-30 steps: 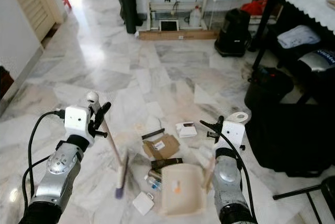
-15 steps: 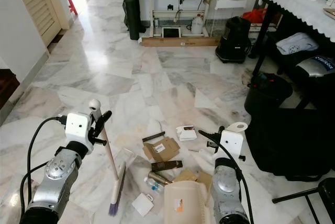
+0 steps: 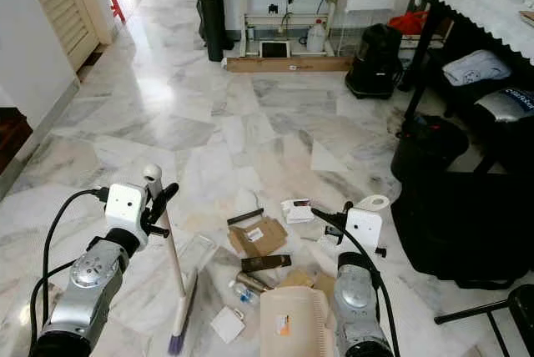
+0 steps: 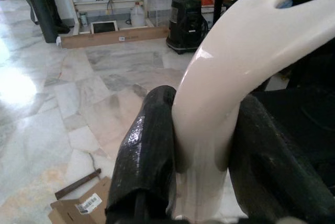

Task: Sweep floor

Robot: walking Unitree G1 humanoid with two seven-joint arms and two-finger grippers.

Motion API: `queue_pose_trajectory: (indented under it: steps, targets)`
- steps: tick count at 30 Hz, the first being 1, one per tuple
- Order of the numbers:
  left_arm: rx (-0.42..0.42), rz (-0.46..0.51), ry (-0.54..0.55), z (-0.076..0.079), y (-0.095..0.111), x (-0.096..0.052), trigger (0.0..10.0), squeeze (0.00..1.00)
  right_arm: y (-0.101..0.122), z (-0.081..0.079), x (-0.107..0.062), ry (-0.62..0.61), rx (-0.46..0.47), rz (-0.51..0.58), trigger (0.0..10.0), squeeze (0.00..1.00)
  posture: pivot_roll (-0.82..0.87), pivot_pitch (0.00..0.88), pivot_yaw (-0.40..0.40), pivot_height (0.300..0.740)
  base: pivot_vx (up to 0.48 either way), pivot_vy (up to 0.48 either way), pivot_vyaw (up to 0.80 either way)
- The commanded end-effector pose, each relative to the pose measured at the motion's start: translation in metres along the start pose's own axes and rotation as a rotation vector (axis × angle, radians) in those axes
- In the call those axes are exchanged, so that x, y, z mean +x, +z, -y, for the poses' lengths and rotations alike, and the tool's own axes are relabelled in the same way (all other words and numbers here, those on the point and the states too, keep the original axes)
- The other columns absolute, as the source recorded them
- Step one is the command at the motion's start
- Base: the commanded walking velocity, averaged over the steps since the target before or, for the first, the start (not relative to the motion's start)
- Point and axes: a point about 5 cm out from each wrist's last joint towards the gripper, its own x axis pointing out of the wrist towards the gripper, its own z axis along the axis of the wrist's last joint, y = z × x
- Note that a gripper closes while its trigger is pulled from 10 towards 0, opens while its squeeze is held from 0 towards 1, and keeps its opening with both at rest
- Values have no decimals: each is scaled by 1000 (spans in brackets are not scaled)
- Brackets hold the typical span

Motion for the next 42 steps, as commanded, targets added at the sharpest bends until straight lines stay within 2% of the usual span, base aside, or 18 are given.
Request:
queue_pose_trajectory:
  steps: [1, 4, 9, 15, 17, 22, 27, 35, 39, 42]
  targets:
    - [16, -5, -5, -1, 0, 0, 10000, 0, -22, 1, -9, -8, -34, -126, 10000, 0, 82, 49, 10, 740, 0, 0, 0]
    - [16, -8, -3, -1, 0, 0, 10000, 0, -28, 2, -11, -23, -60, -160, 10000, 0, 84, 53, 8, 740, 0, 0, 0]
    - [14, -9, 5, -3, 0, 1, 10000, 0, -28, 4, -11, -34, -35, -152, 10000, 0, 81, 58, 5, 740, 0, 0, 0]
    - [11, -5, 8, -3, 1, 2, 10000, 0, -17, 11, -7, -76, -12, -80, 10000, 0, 75, 59, 6, 740, 0, 0, 0]
    - [7, 2, 7, -1, 2, 2, 10000, 0, 1, 17, -1, -106, 28, 19, 10000, 0, 71, 57, 7, 740, 0, 0, 0]
    - [7, 3, 4, -1, 2, 3, 10000, 0, 13, 20, 1, -106, 45, 84, 10000, 0, 62, 49, 10, 740, 0, 0, 0]
    - [5, 5, -4, 0, 2, 4, 10000, 0, 21, 24, 0, -112, 48, 118, 10000, 0, 55, 42, 10, 740, 0, 0, 0]
    - [-6, 13, -21, 5, 3, 8, 10000, 0, 38, 28, -10, -73, 74, 176, 10000, 0, 37, 25, 12, 740, 0, 0, 0]
    - [-10, 20, -31, 7, 5, 13, 10000, 0, 46, 31, -13, -70, 113, 174, 10000, 0, 21, 14, 15, 740, 0, 0, 0]
    - [-11, 22, -32, 7, 6, 15, 10000, 0, 46, 32, -15, -74, 107, 156, 10000, 0, 17, 11, 14, 740, 0, 0, 0]
